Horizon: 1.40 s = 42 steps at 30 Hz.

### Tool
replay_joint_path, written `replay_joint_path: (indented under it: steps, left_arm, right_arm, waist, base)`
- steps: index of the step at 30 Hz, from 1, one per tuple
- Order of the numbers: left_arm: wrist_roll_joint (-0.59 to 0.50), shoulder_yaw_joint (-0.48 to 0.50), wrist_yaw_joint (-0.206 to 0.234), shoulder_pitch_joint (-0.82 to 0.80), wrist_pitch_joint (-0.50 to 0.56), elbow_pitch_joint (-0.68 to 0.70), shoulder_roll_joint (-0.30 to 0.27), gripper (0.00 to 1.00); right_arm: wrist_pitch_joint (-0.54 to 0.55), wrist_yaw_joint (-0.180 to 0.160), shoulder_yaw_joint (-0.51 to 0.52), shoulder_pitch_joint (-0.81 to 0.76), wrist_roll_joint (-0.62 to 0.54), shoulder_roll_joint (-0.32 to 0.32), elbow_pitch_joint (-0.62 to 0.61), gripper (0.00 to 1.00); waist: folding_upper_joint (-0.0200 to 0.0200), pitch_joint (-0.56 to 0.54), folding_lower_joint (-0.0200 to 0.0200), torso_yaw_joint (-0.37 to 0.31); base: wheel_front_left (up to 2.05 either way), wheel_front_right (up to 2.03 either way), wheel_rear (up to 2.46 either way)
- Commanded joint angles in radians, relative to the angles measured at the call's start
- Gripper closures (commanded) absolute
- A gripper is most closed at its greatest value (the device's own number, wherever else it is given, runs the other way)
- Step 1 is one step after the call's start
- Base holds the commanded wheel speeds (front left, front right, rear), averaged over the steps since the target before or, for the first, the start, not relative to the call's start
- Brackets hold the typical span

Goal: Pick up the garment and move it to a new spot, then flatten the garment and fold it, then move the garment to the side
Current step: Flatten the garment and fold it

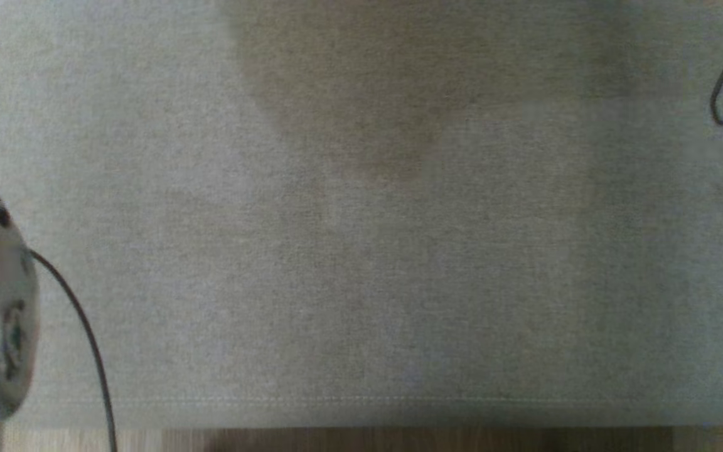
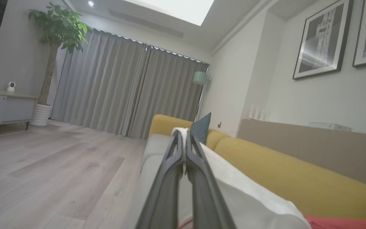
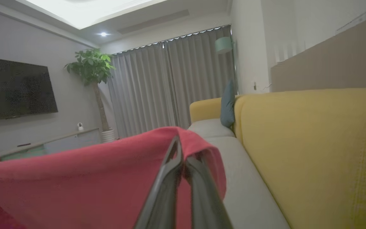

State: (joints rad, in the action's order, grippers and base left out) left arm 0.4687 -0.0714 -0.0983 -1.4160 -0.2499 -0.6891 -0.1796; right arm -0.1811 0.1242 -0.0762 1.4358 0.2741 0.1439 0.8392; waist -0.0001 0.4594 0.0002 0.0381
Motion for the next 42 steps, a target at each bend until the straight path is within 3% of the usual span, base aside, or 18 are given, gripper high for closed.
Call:
replay_joint_path:
  steps: [1,9,18,27,36,42]
  left_arm:
    - [-0.014,0.0,-0.008,0.027,-0.01,0.014,-0.042,1.0]
    - [-0.077,-0.015,-0.027,0.254,-0.011,0.056,-0.041,1.0]
    - [-0.094,-0.071,-0.032,0.617,-0.012,0.092,-0.065,1.0]
    - [-0.024,-0.251,-0.032,0.878,-0.009,0.069,-0.124,1.0]
    - [0.043,-0.341,-0.032,1.018,0.023,0.083,-0.191,1.0]
    - [0.119,-0.402,-0.032,1.119,0.096,0.17,-0.247,1.0]
  right_arm:
    - [-0.021,0.007,-0.022,-0.028,0.024,-0.006,-0.001,1.0]
    - [-0.049,0.007,-0.12,-0.198,0.115,0.029,0.087,1.0]
    - [0.021,0.007,-0.279,-0.475,0.278,0.084,0.118,1.0]
    - [0.185,0.007,-0.424,-0.701,0.415,0.159,0.085,1.0]
    - [0.29,0.007,-0.537,-0.806,0.468,0.231,0.023,1.0]
    - [0.38,0.007,-0.64,-0.848,0.484,0.298,-0.043,1.0]
  waist:
    - [0.0001,0.014,-0.0002,0.018]
    - [0.0001,-0.02,-0.0002,0.039]
    - [0.0001,-0.173,-0.0002,0.042]
    - [0.0001,-0.323,-0.0002,0.044]
    - [0.0001,-0.406,-0.0002,0.036]
    - [0.0001,-0.445,-0.0002,0.042]
  base:
    - [0.0,0.0,0.0]
    - [0.0,0.0,0.0]
    - [0.0,0.0,0.0]
    - [0.0,0.0,0.0]
    - [0.0,0.0,0.0]
    - [0.0,0.0,0.0]
